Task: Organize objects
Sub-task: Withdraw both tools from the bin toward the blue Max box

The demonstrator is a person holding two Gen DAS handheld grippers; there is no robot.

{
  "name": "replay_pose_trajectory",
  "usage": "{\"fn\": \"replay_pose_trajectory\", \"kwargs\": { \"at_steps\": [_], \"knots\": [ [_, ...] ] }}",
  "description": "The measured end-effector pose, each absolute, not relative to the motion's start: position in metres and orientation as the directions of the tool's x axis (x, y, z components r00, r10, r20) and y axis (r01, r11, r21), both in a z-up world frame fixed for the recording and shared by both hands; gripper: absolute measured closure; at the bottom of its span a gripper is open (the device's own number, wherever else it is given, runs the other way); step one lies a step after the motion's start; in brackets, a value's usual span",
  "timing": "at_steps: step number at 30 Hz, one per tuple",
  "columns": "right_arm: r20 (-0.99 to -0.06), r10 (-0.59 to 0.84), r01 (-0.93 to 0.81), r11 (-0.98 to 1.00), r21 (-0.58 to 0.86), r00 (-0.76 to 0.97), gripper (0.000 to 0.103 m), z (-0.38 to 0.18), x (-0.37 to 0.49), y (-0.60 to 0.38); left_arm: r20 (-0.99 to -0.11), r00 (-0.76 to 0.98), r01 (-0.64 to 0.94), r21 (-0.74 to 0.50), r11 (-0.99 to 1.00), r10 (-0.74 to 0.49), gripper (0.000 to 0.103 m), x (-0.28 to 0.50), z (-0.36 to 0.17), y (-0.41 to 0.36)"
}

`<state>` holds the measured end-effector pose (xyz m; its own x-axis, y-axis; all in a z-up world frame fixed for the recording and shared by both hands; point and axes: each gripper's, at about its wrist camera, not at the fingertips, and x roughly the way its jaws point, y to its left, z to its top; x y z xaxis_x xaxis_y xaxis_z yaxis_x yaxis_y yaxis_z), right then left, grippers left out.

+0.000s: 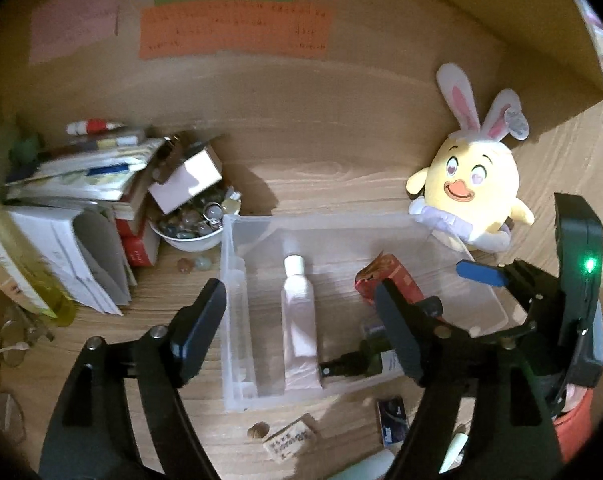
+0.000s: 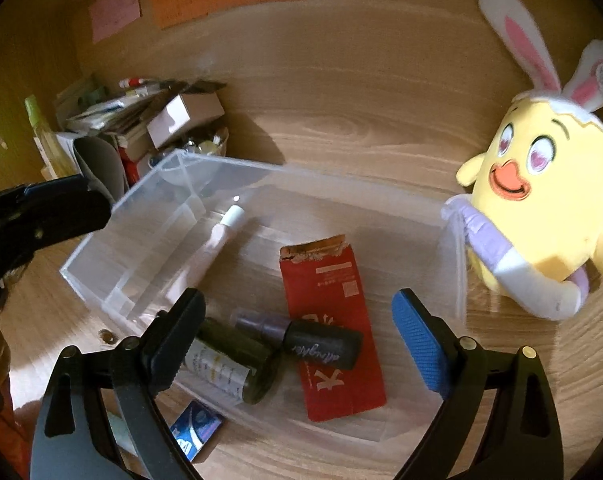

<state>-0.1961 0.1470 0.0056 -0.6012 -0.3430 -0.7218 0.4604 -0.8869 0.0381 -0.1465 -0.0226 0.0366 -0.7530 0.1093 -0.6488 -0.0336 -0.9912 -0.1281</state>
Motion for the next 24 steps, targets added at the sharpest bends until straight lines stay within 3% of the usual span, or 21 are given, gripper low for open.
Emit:
{"fn": "replay_pose_trajectory", "kwargs": {
  "at_steps": [6,15,24],
  "knots": [
    [-0.683,-0.343,0.459,-0.888,0.012,-0.646,0.005,0.024,-0.18,0.152,-0.632,-0.769,-0.024,-0.124,-0.992,0.097,0.013,-0.126,0.043,-0.027],
    [-0.655,-0.345,0.474,-0.88,-0.024,-0.673,0.003,0.032,-0.148,0.156,-0.655,-0.751,0.001,-0.125,-0.992,0.082,0.01,-0.102,0.03,-0.042],
    [-0.682,-0.341,0.468,-0.884,-0.002,-0.647,0.003,0.018,-0.133,0.156,-0.718,-0.694,0.026,-0.107,-0.994,0.059,0.01,-0.081,-0.006,-0.056]
  ]
}}
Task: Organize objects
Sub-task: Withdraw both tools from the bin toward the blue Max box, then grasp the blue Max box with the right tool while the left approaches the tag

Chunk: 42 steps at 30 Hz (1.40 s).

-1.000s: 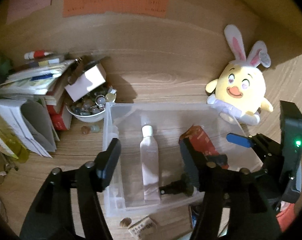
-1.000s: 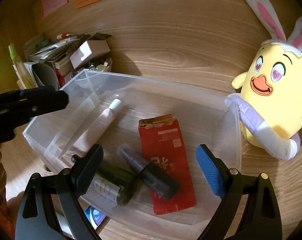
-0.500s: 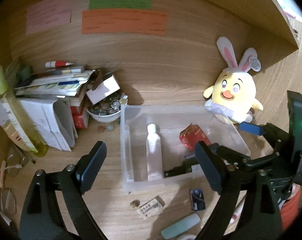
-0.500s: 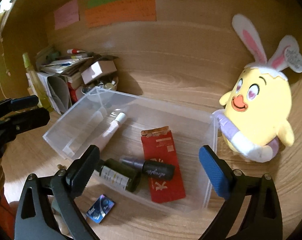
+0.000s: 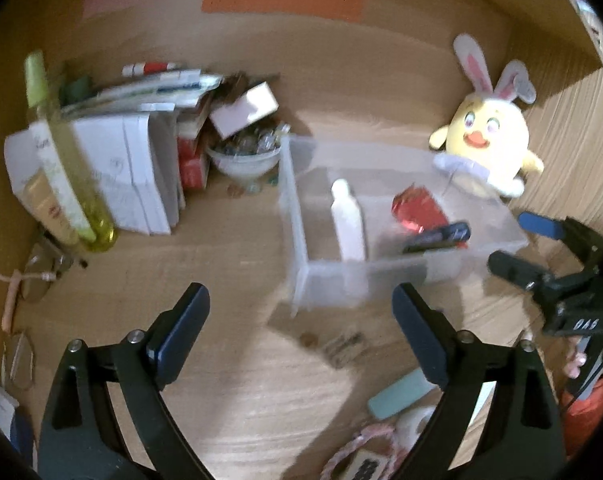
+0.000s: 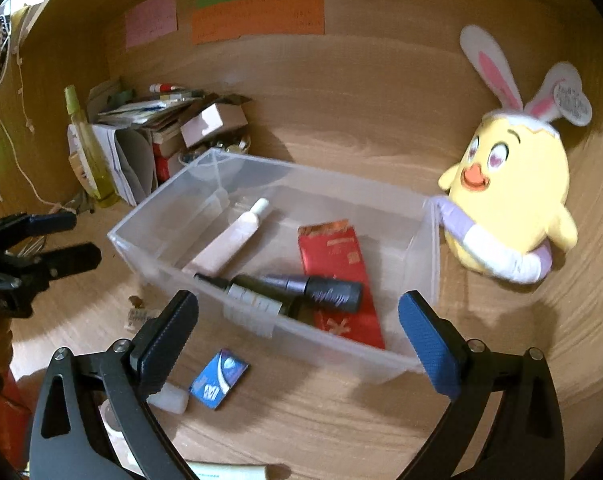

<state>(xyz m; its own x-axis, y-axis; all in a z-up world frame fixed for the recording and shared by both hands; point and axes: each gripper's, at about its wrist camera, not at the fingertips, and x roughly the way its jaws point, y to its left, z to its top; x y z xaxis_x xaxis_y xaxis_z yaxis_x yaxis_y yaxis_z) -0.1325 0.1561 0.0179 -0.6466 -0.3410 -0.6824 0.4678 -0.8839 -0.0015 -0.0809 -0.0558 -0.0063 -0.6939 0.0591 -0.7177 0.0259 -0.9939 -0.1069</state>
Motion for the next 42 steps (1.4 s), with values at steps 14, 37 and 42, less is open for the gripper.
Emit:
{"fn": "replay_pose_trajectory", "kwargs": {
  "at_steps": [14,37,42],
  "knots": [
    [-0.727,-0.334,0.483,-0.876,0.003,-0.6,0.003,-0.005,-0.105,0.144,-0.799,-0.591,0.022,-0.153,-0.988,0.111,0.01,-0.077,-0.057,-0.062],
    [-0.816,-0.346,0.527,-0.848,0.059,-0.464,0.035,-0.059,-0.118,0.119,-0.813,-0.547,-0.108,-0.165,-0.98,0.197,0.051,-0.078,-0.066,-0.039],
    [-0.803,-0.335,0.552,-0.834,0.01,-0.492,0.054,-0.059,-0.115,0.115,-0.815,-0.545,-0.123,-0.155,-0.98,0.197,0.063,-0.082,-0.066,-0.033]
  ]
}}
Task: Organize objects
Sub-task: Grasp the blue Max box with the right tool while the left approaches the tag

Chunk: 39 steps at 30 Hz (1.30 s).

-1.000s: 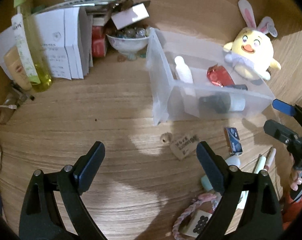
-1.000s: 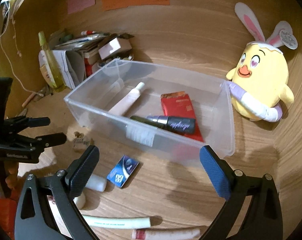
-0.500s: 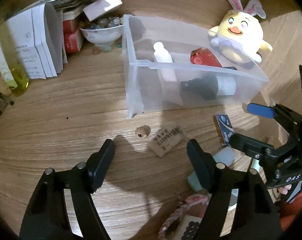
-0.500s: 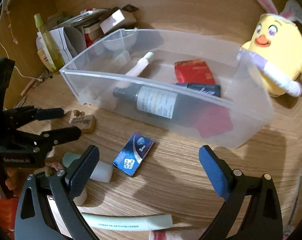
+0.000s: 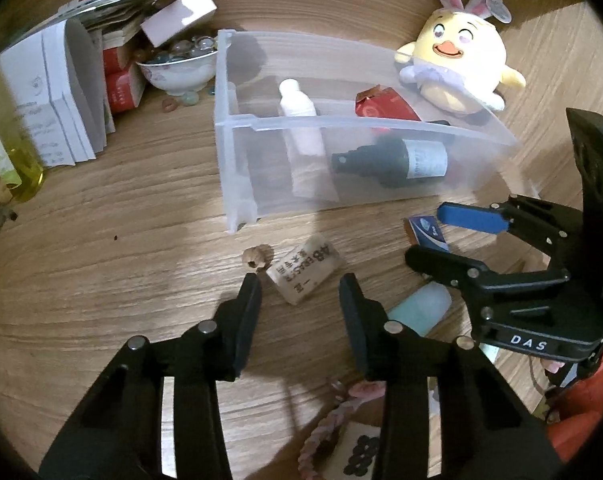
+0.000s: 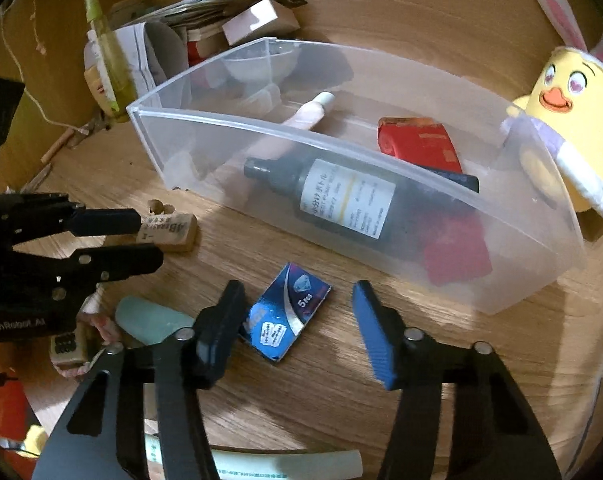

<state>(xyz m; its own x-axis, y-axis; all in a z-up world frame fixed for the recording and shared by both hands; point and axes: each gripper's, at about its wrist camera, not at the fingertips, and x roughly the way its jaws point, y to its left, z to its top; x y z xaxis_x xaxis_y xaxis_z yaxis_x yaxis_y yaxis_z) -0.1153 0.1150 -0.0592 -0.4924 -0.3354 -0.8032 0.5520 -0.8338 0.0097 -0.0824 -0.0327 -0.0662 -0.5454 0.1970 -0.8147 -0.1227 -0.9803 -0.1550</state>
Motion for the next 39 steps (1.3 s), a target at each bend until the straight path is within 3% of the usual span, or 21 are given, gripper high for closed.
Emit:
{"fn": "replay_pose_trajectory", "kwargs": {
  "at_steps": [8,22,28,33,39],
  "knots": [
    [-0.796,-0.338,0.572,-0.82,-0.013,-0.502,0.077,-0.059,-0.111,0.122,-0.815,-0.548,-0.137,-0.135,-0.981,0.189,0.063,-0.09,-0.067,-0.024],
    [-0.776,-0.369,0.58,-0.815,0.005,-0.512,0.078,-0.057,-0.106,0.137,-0.811,-0.558,-0.12,-0.13,-0.984,0.175,0.065,-0.1,-0.07,-0.017],
    [-0.759,-0.382,0.572,-0.82,0.015,-0.527,0.078,-0.051,-0.101,0.15,-0.812,-0.56,-0.103,-0.127,-0.987,0.163,0.076,-0.096,-0.067,-0.016],
    [-0.748,-0.397,0.571,-0.82,0.029,-0.532,0.078,-0.047,-0.098,0.155,-0.808,-0.571,-0.085,-0.119,-0.989,0.146,0.096,-0.088,-0.061,-0.017],
    [-0.743,-0.409,0.58,-0.814,0.034,-0.53,0.078,-0.045,-0.096,0.155,-0.82,-0.545,-0.102,-0.145,-0.984,0.177,0.097,-0.078,-0.062,-0.018]
  ]
}}
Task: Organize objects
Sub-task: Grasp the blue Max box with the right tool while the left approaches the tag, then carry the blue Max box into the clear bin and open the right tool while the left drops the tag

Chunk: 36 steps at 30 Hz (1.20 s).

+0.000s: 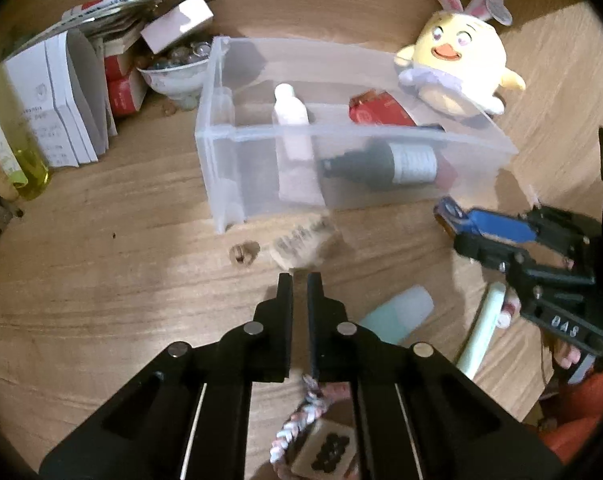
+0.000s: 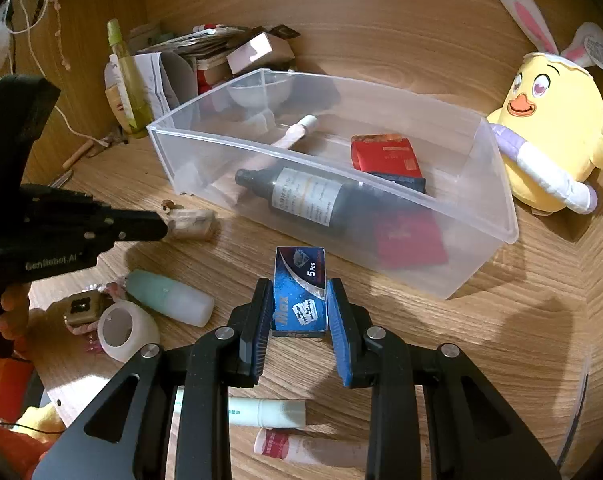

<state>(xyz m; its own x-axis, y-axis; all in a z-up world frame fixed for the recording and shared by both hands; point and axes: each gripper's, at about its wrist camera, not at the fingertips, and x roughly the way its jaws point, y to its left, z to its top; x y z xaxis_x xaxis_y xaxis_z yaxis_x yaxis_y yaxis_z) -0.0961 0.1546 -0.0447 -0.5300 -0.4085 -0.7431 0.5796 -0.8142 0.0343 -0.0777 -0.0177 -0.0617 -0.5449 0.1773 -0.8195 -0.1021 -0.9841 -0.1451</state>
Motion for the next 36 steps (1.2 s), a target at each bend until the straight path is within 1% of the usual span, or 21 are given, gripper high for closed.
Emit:
{"fn": "replay_pose_trajectory", "kwargs": {
  "at_steps": [4,9,14,16,18,20,21,26,29,36],
  "knots": [
    [-0.741,-0.412,0.58,-0.814,0.037,-0.53,0.078,-0.042,-0.094,0.158,-0.819,-0.542,-0.117,-0.145,-0.983,0.185,0.096,-0.072,-0.059,-0.016],
    [-0.726,-0.412,0.563,-0.825,0.042,-0.551,0.078,-0.034,-0.092,0.164,-0.805,-0.561,-0.136,-0.139,-0.981,0.192,0.083,-0.075,-0.052,-0.015],
    [-0.706,-0.413,0.555,-0.831,0.033,-0.576,0.078,-0.024,-0.088,0.169,-0.826,-0.534,-0.152,-0.119,-0.981,0.183,0.083,-0.092,-0.059,-0.008],
    [-0.7,-0.415,0.554,-0.832,0.033,-0.581,0.078,-0.021,-0.087,0.172,-0.826,-0.537,-0.158,-0.104,-0.982,0.174,0.079,-0.097,-0.058,-0.005],
    [-0.696,-0.417,0.553,-0.832,0.035,-0.584,0.078,-0.019,-0.087,0.173,-0.827,-0.534,-0.155,-0.109,-0.982,0.176,0.069,-0.102,-0.058,-0.005],
    [-0.694,-0.419,0.553,-0.832,0.036,-0.585,0.078,-0.017,-0.087,0.174,-0.832,-0.525,-0.153,-0.111,-0.982,0.176,0.062,-0.107,-0.06,-0.004],
    [-0.693,-0.42,0.553,-0.833,0.036,-0.586,0.078,-0.017,-0.087,0.175,-0.835,-0.523,-0.152,-0.109,-0.982,0.174,0.061,-0.108,-0.06,-0.004],
    [-0.685,-0.425,0.549,-0.834,0.043,-0.592,0.078,-0.014,-0.087,0.177,-0.847,-0.511,-0.151,-0.08,-0.985,0.147,0.061,-0.115,-0.068,0.001],
    [-0.673,-0.434,0.551,-0.833,0.048,-0.598,0.078,-0.009,-0.087,0.179,-0.84,-0.528,-0.156,-0.052,-0.986,0.128,0.061,-0.115,-0.069,0.005],
    [-0.633,-0.454,0.558,-0.829,0.042,-0.626,0.078,0.009,-0.083,0.178,-0.825,-0.546,-0.16,-0.068,-0.985,0.146,0.061,-0.108,-0.064,0.005]
  ]
}}
